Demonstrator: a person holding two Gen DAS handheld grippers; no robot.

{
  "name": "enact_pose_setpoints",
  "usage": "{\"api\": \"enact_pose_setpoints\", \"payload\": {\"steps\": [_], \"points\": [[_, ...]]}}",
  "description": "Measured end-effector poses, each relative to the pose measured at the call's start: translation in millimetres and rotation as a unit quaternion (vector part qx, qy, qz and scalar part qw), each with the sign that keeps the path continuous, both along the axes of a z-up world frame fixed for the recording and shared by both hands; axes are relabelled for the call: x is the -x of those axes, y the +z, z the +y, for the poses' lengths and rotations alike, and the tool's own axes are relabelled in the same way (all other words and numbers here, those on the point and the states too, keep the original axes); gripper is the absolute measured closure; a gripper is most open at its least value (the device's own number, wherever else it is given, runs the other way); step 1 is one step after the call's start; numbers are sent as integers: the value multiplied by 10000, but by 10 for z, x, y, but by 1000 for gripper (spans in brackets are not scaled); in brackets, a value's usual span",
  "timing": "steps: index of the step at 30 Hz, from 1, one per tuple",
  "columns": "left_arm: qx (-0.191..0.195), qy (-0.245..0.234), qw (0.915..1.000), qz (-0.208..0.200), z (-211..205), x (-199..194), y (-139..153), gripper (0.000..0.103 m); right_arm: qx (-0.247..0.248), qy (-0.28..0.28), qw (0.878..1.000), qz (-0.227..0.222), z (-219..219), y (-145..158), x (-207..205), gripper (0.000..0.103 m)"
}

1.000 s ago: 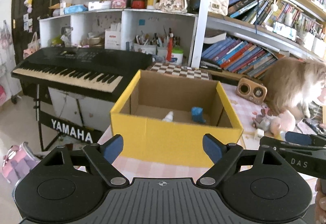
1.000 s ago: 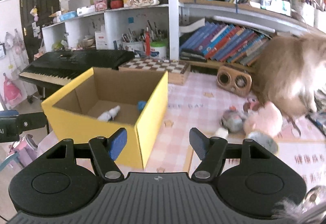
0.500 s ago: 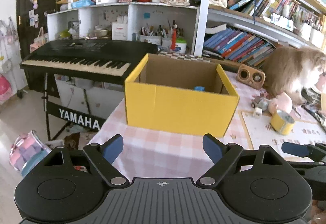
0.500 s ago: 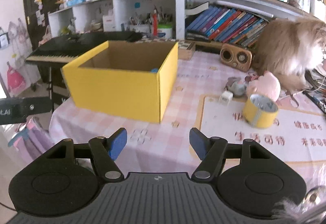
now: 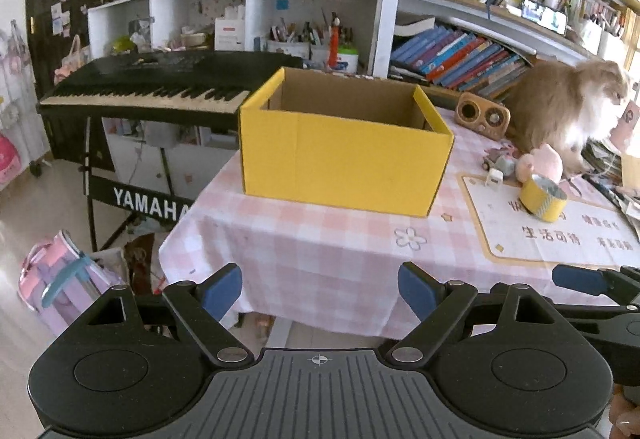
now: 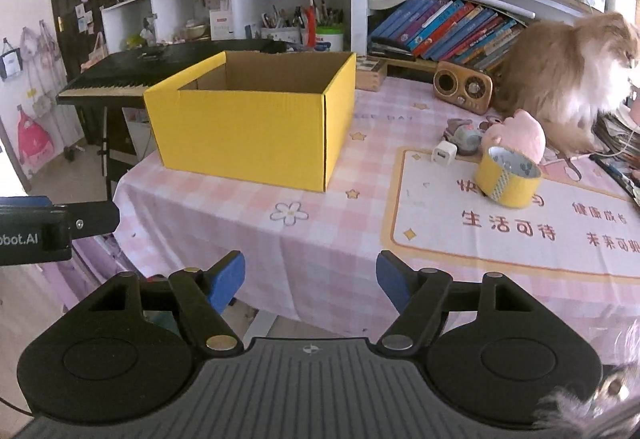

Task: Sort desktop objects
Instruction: 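Withdraw both tools from the box back toward the table objects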

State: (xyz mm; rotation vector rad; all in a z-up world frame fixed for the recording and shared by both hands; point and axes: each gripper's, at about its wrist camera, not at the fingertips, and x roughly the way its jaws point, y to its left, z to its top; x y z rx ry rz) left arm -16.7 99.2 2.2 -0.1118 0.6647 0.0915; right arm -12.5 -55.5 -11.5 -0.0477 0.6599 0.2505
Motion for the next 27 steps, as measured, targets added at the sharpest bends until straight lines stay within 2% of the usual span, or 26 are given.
{"api": "enact_pose_setpoints", "payload": {"steps": [14,27], "points": [[41,-642,9977,199,-332,-100,-94,15,-10,-554,9984,150,-311,-80,161,27],[57,-1262,9912,383,-833,-424,-156,15,-16,-1175,9926,315,-785,-133,59,26]]}}
